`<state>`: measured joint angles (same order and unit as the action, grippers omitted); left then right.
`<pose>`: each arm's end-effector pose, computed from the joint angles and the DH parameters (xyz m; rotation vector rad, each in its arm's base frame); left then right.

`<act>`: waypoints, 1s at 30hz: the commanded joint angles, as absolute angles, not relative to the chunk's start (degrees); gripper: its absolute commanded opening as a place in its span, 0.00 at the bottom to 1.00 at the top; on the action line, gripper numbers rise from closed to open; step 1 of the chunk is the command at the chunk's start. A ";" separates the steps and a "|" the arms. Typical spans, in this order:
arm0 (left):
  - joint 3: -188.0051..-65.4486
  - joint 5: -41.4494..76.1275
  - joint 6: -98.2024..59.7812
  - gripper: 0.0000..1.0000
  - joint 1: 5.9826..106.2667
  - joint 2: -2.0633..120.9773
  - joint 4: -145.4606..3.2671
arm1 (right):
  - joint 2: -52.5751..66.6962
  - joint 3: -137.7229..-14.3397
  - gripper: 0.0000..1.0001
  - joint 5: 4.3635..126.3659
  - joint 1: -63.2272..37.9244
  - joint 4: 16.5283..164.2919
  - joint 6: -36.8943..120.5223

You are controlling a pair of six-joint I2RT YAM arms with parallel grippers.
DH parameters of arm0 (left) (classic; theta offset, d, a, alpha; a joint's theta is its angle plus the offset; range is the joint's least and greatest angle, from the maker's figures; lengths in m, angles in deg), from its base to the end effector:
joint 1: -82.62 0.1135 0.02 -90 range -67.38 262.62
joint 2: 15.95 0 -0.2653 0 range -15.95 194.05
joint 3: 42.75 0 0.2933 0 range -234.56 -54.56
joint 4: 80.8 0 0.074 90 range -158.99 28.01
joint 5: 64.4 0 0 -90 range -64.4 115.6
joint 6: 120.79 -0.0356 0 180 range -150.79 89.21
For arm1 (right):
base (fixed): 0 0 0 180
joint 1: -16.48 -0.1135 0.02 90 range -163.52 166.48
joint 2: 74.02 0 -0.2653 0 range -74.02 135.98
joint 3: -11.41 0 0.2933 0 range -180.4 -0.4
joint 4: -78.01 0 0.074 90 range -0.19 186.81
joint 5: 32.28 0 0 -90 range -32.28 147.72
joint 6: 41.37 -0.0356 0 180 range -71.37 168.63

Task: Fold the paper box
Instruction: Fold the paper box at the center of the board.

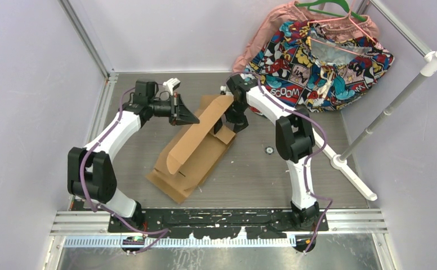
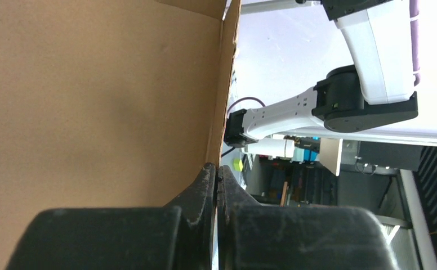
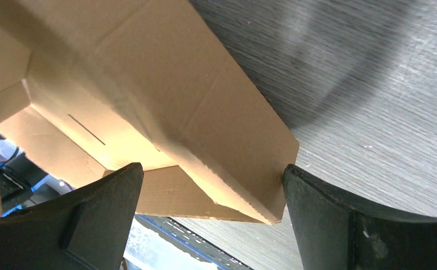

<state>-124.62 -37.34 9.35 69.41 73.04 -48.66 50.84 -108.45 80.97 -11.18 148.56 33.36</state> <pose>0.3590 -0.1168 0.2853 0.1116 2.3493 -1.7162 0.4279 0.2401 0.2023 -0.3981 2.9489 0.7075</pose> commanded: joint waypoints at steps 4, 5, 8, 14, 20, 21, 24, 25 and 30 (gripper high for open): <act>-119.70 -42.66 22.01 0.00 73.83 71.47 -67.63 | 44.05 -103.25 1.00 90.53 -11.30 140.35 39.61; -119.69 -42.76 22.56 0.00 73.91 71.53 -68.28 | 43.80 -102.53 1.00 90.98 -11.35 139.09 39.88; -119.00 -43.57 25.96 0.00 73.96 71.83 -72.74 | 42.98 -100.73 1.00 90.56 -11.85 136.46 41.13; -118.03 -44.40 31.49 0.00 74.19 72.46 -79.63 | 40.76 -98.05 1.00 87.55 -13.06 133.09 44.36; -115.05 -45.49 44.65 0.00 74.73 73.80 -97.02 | 37.77 -91.95 1.00 83.21 -14.48 125.00 46.12; -114.56 -45.50 46.44 0.00 74.84 74.20 -99.70 | 37.09 -90.43 1.00 82.41 -14.54 123.12 45.81; -113.10 -45.70 52.90 0.00 75.15 75.37 -108.55 | 35.53 -86.69 1.00 80.84 -14.49 117.96 44.56; -112.53 -45.68 55.32 0.00 75.30 76.02 -111.83 | 35.23 -85.63 1.00 79.77 -14.48 116.11 43.45; -110.96 -45.59 67.68 0.00 75.76 79.64 -128.92 | 35.86 -83.83 1.00 79.51 -14.34 112.55 41.86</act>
